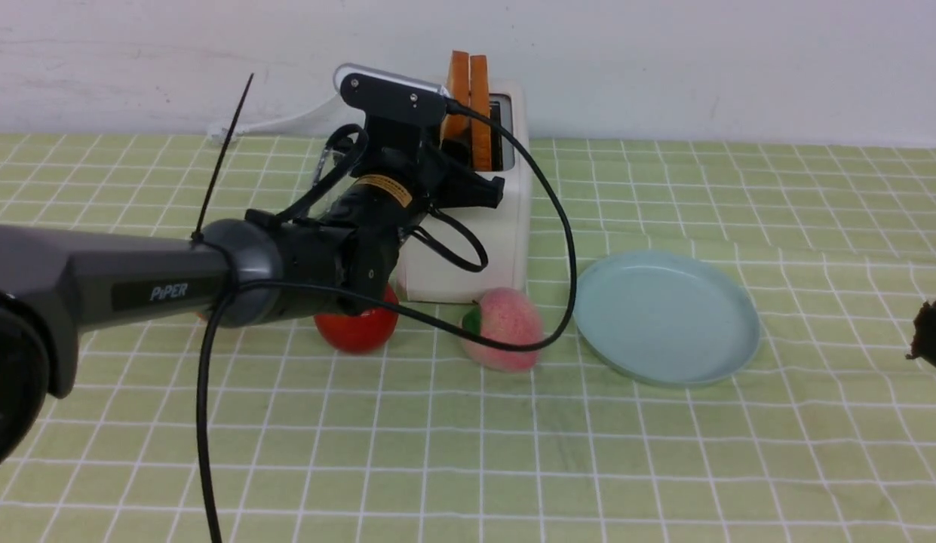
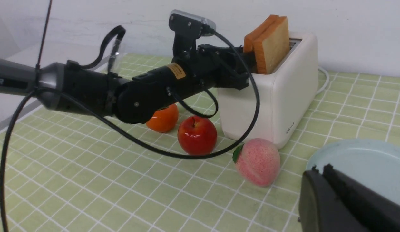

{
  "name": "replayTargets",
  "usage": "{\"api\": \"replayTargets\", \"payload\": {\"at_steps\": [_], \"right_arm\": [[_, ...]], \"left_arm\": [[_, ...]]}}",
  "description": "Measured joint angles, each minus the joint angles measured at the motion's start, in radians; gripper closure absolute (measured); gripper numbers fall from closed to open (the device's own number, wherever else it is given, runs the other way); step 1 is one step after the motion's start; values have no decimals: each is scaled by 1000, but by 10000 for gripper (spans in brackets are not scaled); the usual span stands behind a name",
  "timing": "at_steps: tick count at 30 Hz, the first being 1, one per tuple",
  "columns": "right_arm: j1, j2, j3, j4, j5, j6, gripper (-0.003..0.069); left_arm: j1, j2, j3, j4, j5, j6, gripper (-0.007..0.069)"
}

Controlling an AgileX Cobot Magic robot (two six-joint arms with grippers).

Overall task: Take toasted bread from bread machine on green coffee tablecloth place on plate.
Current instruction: 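Reach for a toast slice standing in the toaster with the left gripper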

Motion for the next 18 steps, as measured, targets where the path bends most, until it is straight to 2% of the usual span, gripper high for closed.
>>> {"api": "replayTargets", "payload": {"at_steps": [13,18], "right_arm": [[0,0,0,3,23,0,627],[0,0,0,4,24,0,627]], "left_arm": [[0,68,-116,-91,0,4,361],[0,69,-124,-147,-1,5,437]]}}
